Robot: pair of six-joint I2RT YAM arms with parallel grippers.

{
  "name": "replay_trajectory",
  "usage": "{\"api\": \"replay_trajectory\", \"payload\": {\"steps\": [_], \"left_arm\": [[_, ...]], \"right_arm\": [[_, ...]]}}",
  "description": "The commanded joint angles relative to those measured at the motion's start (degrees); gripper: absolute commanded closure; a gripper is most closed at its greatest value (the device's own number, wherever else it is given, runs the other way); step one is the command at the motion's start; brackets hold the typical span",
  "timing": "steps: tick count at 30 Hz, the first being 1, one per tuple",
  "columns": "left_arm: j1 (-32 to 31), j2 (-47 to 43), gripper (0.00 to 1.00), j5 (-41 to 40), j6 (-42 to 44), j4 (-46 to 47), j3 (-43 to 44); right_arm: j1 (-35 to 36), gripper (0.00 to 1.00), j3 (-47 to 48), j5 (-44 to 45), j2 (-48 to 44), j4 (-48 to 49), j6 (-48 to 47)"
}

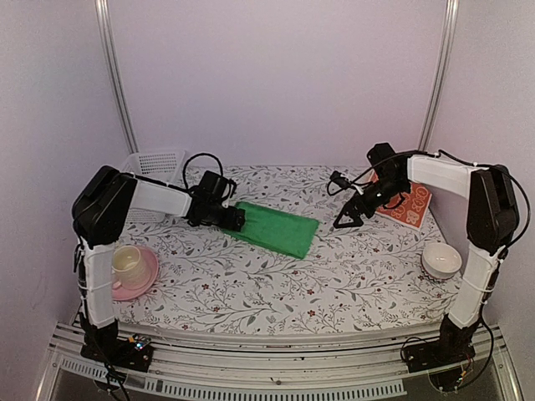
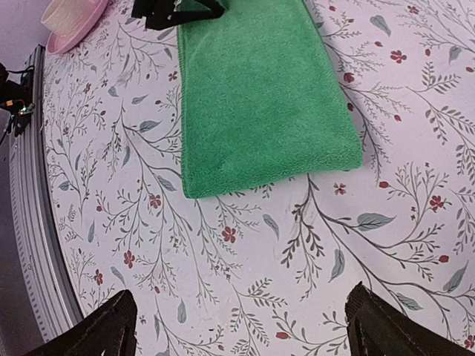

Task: Roll the towels
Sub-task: Rotate the towel at the center of the board.

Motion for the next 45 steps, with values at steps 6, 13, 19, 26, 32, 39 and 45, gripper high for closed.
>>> {"api": "replay_trajectory", "payload": {"steps": [6,13,19,26,32,39,45], "left_arm": [[-4.5,-5.3,0.03,1.3,5.2,-2.3,7.1],[-13.8,3.3,0.16,-0.9,3.0,-4.8,17.3],[-17.2,12.4,0.20,6.6,-1.3,-0.3,24.3],[-18.3,21.2,0.17,7.0,-3.8,0.0,32.2],[-18.7,23.8,0.19,10.7,-4.8,-0.5,33.1],[-21.2,20.9,0.20,15.1,-2.8,-3.1,24.6],[-24.4,14.3,0.21,21.6,0.0,0.1,12.3]], "right_arm": [[-2.6,0.01,-1.5,3.1,-2.7,5.2,2.7],[-5.5,0.01,-3.7,7.3,-5.3,11.7,7.5],[-10.2,0.01,-4.8,7.0,-4.8,13.9,10.0],[-13.0,0.01,-5.6,7.0,-5.0,15.4,11.6],[-13.1,0.01,-5.7,6.7,-5.9,15.5,11.8],[-13.1,0.01,-5.8,4.8,-6.3,15.4,11.4],[-13.1,0.01,-6.0,-0.7,-7.2,13.9,9.8]]}}
